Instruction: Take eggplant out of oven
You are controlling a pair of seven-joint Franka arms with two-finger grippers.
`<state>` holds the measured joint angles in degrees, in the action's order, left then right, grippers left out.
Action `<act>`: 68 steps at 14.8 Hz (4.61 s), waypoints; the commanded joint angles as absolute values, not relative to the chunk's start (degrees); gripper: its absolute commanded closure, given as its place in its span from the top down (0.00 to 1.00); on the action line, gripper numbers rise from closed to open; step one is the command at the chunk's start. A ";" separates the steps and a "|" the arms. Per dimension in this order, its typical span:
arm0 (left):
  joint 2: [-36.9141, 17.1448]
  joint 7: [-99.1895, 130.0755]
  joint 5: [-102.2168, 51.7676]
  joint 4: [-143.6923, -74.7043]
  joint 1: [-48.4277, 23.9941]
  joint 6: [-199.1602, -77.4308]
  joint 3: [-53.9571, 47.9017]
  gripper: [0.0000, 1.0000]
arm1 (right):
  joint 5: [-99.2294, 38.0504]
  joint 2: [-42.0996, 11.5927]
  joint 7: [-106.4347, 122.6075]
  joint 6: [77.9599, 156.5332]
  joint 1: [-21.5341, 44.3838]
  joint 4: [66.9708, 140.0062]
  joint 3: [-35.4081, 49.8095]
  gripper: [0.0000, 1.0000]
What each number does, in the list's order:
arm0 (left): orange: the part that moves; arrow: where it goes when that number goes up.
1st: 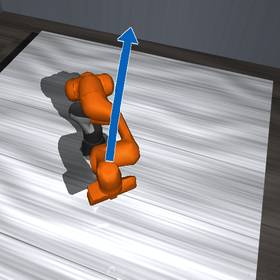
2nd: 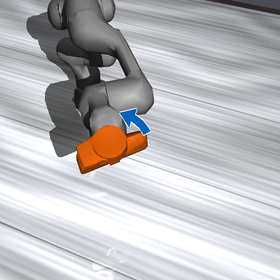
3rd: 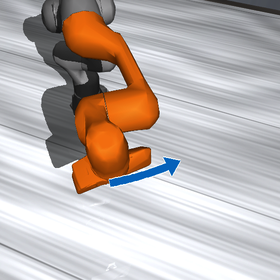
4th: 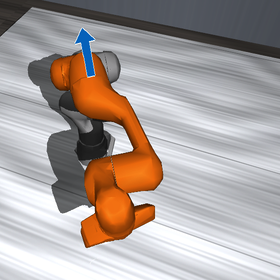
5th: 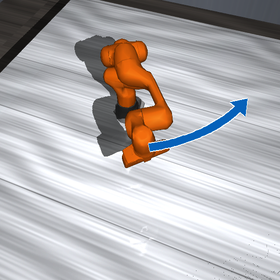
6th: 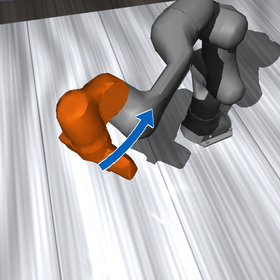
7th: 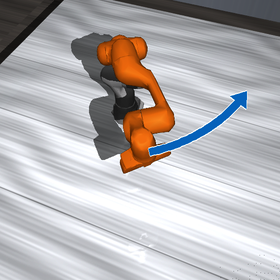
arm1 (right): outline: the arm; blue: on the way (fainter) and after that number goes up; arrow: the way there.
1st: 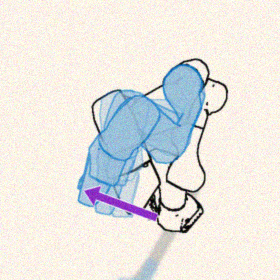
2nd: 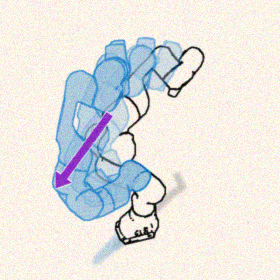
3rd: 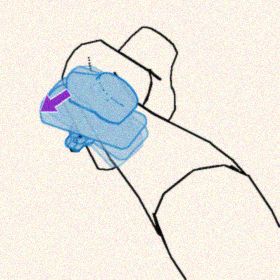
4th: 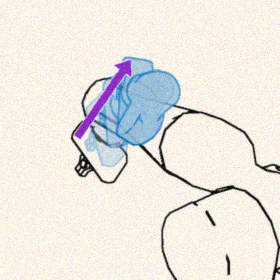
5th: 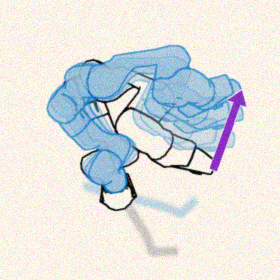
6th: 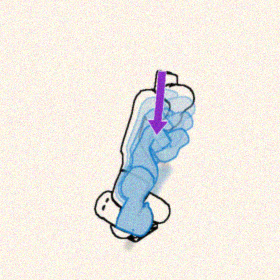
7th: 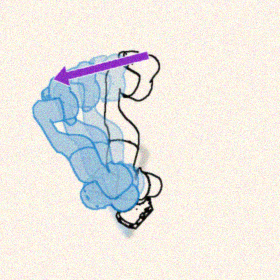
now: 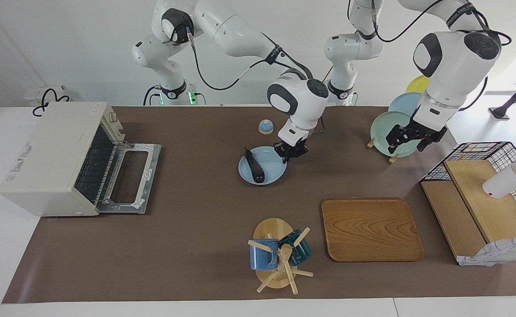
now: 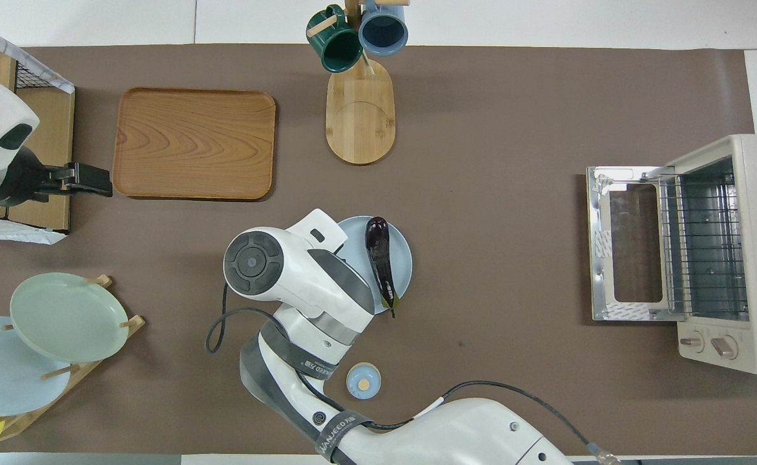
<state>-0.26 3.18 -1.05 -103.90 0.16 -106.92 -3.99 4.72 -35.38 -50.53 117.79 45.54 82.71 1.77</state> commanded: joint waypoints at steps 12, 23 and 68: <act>-0.79 12.46 -4.83 -103.09 -8.86 -105.47 -4.92 1.00 | 10.71 -18.82 -22.68 104.94 25.33 97.79 1.76 0.00; -10.89 21.27 -8.52 -108.98 -30.66 -125.84 -5.01 1.00 | 21.79 -14.33 -15.39 127.62 5.72 121.91 1.67 0.00; -37.35 4.49 -0.36 -77.95 -6.16 -123.90 -4.31 0.00 | 2.11 2.20 6.33 85.34 0.44 95.27 -2.72 1.00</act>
